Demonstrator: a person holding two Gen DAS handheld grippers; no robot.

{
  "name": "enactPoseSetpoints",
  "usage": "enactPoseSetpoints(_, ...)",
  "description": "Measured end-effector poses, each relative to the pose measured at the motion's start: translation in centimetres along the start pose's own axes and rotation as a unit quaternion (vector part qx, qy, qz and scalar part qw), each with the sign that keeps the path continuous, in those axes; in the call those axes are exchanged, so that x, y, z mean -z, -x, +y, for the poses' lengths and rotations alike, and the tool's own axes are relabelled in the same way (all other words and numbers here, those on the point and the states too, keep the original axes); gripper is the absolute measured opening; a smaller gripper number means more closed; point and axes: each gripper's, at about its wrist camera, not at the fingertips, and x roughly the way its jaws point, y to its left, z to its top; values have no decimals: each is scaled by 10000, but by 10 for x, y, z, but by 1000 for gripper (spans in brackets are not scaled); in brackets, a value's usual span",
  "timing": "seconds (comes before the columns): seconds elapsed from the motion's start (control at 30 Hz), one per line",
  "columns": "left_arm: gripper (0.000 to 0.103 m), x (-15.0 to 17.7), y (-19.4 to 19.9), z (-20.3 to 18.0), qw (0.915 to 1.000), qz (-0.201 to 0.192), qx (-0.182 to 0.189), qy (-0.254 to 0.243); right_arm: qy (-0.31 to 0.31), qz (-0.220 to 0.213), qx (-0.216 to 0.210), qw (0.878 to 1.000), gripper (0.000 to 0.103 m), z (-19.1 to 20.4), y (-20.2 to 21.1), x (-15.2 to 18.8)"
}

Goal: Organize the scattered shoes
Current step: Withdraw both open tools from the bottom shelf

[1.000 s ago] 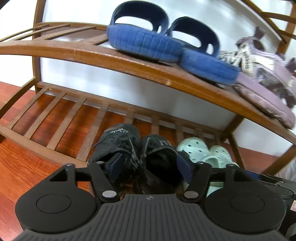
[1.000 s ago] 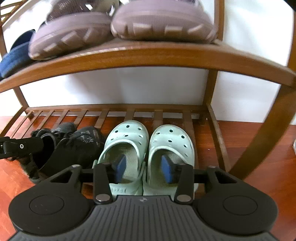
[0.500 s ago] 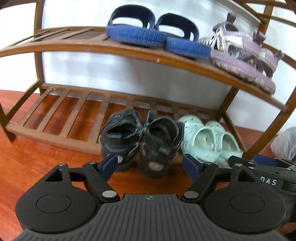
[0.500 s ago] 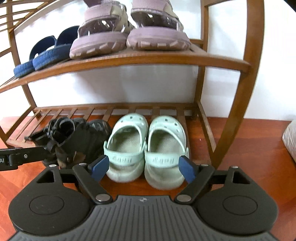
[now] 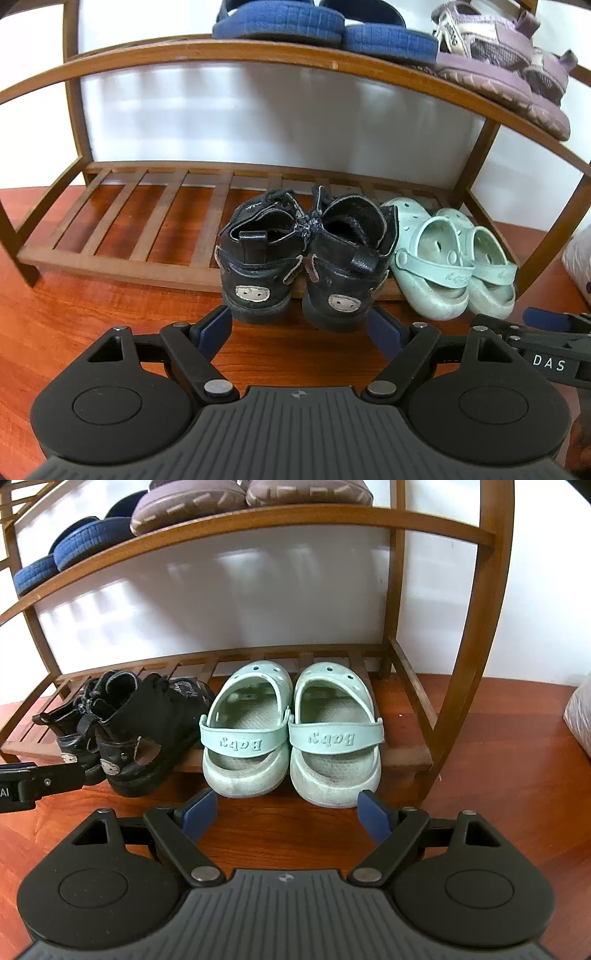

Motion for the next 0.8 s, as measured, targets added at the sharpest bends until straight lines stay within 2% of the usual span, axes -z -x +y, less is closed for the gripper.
enactPoseSetpoints(0.3,82,0,-17,-1,9998,92,-19,-178,-237,24,143,9996,87,0,-12,5)
enactPoseSetpoints(0.8,81,-2,-33,-3,9997,106,26,-239,-141,-23,260,9996,88,8,-26,3)
